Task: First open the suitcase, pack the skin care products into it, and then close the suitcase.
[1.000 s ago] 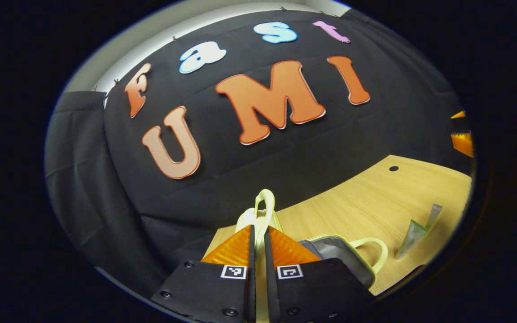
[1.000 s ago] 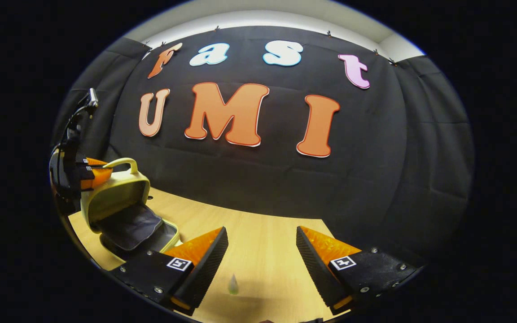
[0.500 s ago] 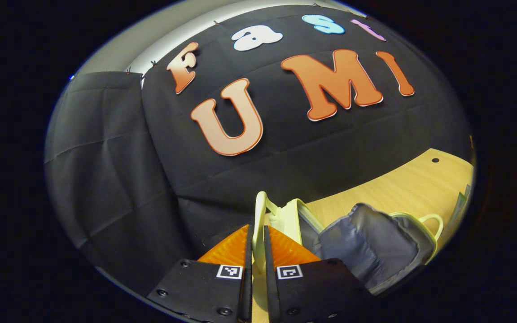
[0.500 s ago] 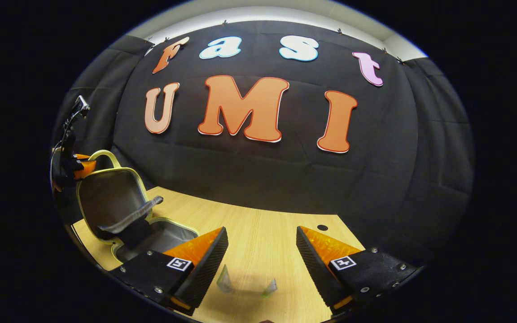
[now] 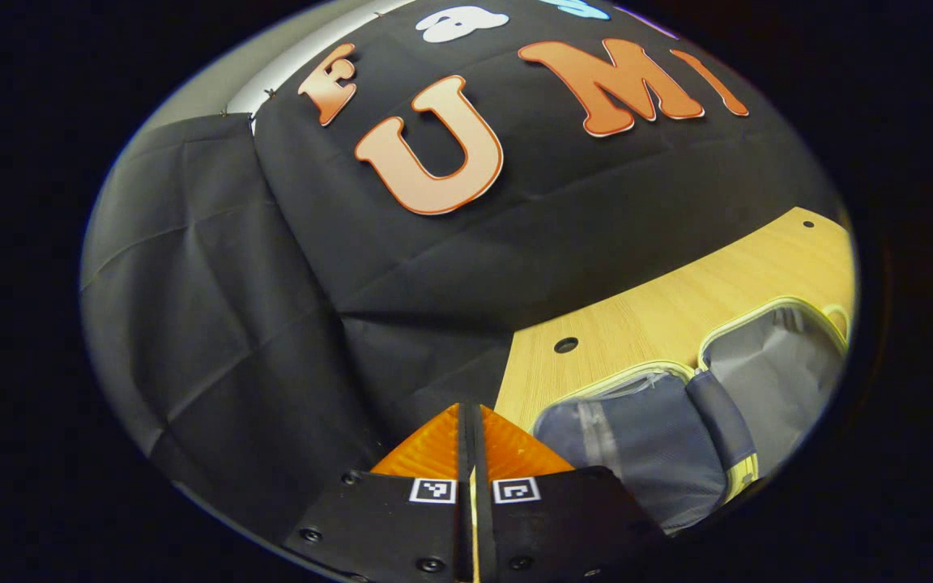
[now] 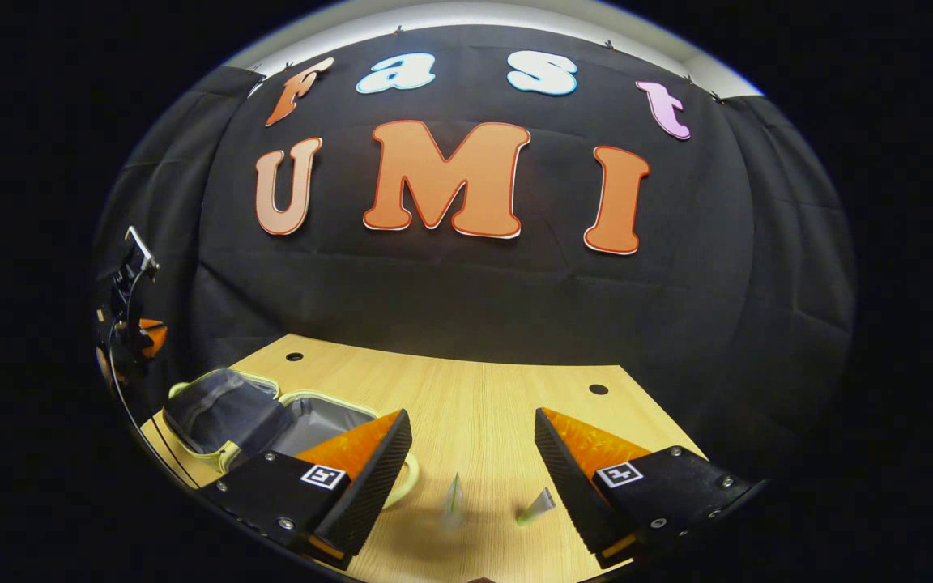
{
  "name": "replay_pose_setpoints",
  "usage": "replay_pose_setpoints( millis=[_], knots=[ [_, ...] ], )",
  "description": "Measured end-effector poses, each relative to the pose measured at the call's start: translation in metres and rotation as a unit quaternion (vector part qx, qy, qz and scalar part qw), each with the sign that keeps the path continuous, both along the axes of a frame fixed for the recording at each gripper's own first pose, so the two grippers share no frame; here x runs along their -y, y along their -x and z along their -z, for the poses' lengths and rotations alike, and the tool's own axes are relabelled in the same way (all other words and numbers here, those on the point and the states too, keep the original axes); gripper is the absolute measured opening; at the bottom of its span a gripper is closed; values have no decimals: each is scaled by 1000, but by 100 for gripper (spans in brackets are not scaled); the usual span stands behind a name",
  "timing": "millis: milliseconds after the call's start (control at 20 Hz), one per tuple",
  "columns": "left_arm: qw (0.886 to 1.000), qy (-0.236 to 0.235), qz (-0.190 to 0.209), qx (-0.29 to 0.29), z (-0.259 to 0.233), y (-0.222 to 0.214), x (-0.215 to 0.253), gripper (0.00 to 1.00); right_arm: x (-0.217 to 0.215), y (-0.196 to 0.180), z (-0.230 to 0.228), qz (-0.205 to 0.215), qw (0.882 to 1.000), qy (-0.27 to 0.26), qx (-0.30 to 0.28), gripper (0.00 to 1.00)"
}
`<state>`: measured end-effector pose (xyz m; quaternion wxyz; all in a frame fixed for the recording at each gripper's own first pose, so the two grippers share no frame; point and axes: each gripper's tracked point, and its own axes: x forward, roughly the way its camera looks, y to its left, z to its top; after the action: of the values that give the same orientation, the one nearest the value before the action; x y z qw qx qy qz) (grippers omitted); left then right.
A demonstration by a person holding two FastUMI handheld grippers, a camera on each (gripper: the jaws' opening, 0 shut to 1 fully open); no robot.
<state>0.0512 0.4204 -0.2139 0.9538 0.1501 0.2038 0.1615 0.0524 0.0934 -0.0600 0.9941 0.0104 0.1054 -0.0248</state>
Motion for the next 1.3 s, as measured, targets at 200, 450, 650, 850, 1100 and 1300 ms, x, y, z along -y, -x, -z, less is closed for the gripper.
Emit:
replay_pose_setpoints(
  millis=[200,450,650,850,1100,1300],
  knots=[
    [999,35,31,17,-3,3,40,22,8,6,6,14,1000,3,-9,96],
    [994,68,75,45,-31,2,106,67,17,11,9,14,1000,8,-9,96],
    [989,94,103,59,-48,9,174,88,34,16,20,-9,1000,4,-14,97],
    [981,128,128,68,-59,20,261,98,55,22,36,-37,999,9,-26,96],
    [969,158,178,62,-57,28,375,98,76,29,62,-77,996,11,-41,97],
    [959,166,223,61,-36,40,453,98,90,28,86,-92,995,11,-39,97]
  ],
)
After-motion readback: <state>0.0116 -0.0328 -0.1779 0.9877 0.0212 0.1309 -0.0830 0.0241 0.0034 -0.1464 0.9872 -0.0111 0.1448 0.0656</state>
